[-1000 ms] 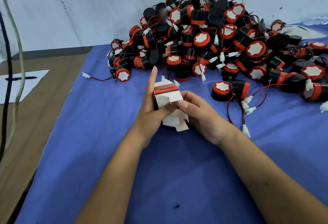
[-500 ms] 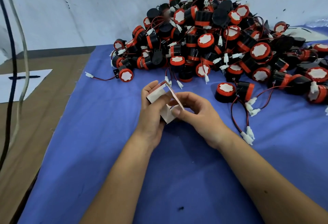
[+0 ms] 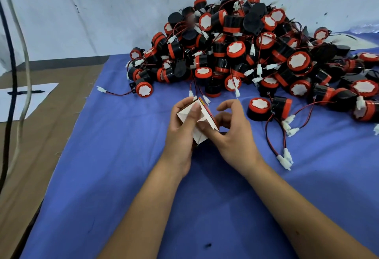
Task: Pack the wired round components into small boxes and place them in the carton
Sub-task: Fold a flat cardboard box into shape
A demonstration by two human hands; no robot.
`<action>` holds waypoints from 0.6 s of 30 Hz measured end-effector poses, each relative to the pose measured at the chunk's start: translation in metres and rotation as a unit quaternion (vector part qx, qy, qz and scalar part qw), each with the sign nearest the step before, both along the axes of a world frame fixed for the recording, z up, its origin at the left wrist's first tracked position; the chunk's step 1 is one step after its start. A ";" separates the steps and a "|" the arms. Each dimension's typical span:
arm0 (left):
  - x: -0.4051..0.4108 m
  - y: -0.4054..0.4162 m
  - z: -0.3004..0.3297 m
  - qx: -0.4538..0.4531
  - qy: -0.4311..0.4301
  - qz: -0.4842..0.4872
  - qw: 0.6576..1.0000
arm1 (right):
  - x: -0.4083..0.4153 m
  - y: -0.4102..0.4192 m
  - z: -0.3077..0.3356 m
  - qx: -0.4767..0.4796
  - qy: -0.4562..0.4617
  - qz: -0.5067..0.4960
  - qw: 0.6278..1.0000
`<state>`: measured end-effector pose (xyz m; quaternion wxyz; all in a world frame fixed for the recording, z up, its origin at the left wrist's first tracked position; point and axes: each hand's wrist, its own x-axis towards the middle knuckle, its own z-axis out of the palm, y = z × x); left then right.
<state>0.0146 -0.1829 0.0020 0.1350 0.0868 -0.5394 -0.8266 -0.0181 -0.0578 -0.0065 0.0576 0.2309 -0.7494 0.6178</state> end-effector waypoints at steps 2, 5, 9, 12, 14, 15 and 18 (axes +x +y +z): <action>-0.003 0.007 -0.007 -0.056 0.010 0.069 0.996 | 0.004 -0.005 0.002 -0.001 0.041 -0.005 0.999; -0.005 0.005 -0.010 -0.078 0.038 0.120 0.989 | 0.007 -0.009 0.003 0.024 0.096 0.037 0.994; -0.004 -0.012 -0.009 -0.125 0.041 0.224 0.966 | 0.018 -0.012 0.004 0.026 0.039 0.173 0.984; -0.002 -0.021 -0.005 -0.201 0.060 0.235 0.949 | 0.018 -0.010 0.009 -0.054 -0.064 0.228 0.970; 0.001 -0.023 -0.002 -0.294 0.080 0.203 0.931 | 0.014 -0.005 0.012 -0.088 -0.125 0.204 0.967; 0.001 -0.021 -0.001 -0.323 0.086 0.169 0.927 | 0.011 -0.004 0.012 -0.087 -0.142 0.179 0.970; 0.000 -0.009 -0.005 -0.294 0.087 0.058 0.950 | 0.003 0.000 0.006 -0.071 -0.141 0.119 0.980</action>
